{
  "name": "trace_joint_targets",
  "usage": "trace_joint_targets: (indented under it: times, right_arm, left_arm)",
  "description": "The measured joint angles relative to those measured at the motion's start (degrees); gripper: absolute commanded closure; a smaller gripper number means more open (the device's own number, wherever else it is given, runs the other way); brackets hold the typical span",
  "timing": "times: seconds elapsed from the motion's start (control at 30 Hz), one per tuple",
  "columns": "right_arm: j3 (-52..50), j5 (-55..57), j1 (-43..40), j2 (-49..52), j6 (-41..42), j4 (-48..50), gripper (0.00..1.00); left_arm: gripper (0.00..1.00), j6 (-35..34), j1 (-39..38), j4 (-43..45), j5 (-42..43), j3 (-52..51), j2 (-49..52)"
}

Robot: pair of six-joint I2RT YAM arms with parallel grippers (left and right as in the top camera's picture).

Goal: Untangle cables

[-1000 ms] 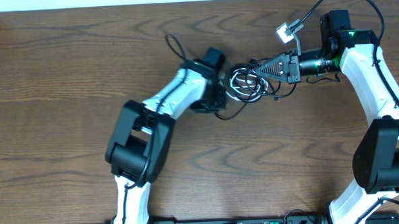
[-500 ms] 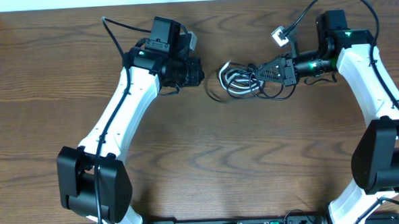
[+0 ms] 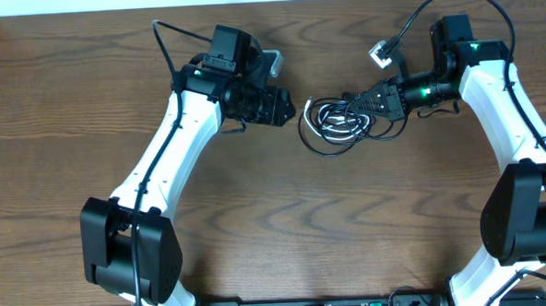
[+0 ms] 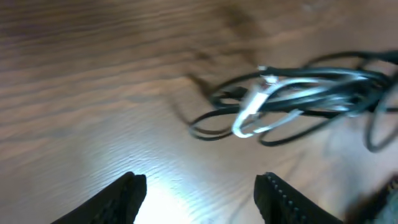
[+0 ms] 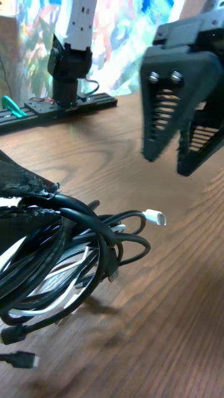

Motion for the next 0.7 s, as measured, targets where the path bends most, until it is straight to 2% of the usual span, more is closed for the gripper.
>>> trace_joint_targets:
  times: [0.3, 0.57, 0.7]
  right_arm:
    - [0.0, -4.0, 0.0, 0.0, -3.4, -5.0, 0.99]
    - [0.0, -6.3, 0.0, 0.0, -5.7, -6.8, 0.99]
    - [0.0, -7.5, 0.0, 0.0, -6.5, -7.1, 0.99]
  left_arm:
    - [0.20, 18.2, -0.1, -0.4, 16.0, 0.0, 0.0]
    - [0.11, 31.9, -0.5, 0.2, 19.6, 0.0, 0.0]
    - [0.10, 35.1, -1.4, 3.2, 19.1, 0.0, 0.0]
